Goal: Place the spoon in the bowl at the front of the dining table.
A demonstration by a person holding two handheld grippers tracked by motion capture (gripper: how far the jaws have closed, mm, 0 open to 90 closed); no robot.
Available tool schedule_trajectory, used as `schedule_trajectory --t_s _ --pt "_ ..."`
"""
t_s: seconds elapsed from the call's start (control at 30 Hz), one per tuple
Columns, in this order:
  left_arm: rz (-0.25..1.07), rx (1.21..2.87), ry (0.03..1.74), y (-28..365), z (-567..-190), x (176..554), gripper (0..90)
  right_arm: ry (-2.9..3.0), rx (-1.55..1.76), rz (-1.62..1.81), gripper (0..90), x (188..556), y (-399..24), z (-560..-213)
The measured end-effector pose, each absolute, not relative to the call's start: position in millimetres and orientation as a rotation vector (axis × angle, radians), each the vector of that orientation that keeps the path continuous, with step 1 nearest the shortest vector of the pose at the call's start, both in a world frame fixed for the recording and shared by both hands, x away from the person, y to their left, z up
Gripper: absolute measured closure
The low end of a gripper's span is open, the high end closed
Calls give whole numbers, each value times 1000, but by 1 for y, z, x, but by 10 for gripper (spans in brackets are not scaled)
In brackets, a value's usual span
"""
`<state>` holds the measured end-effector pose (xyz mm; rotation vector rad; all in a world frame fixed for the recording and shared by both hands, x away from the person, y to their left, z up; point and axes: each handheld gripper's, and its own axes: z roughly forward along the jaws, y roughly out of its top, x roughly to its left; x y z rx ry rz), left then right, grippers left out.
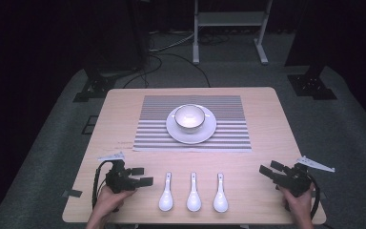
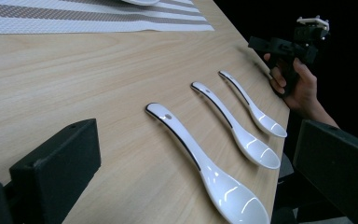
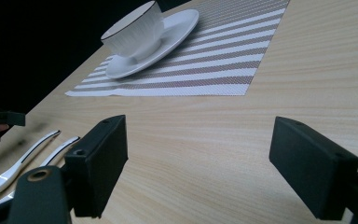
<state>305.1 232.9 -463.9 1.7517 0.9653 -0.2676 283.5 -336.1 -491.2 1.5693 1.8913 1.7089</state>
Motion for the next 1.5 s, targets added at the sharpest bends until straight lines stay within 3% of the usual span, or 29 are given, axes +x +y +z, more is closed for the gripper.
schedule_trajectory --t_s 0.87,1.3,1.5 --pt "-353 1783 945 194 -461 305 0 1894 1573 1697 183 284 -335 -491" --pt "-386 1805 1027 185 -469 313 0 1903 1567 1700 183 284 -335 -491" --pt "-396 1807 1044 177 -471 316 48 1906 1563 1701 184 284 -335 -491"
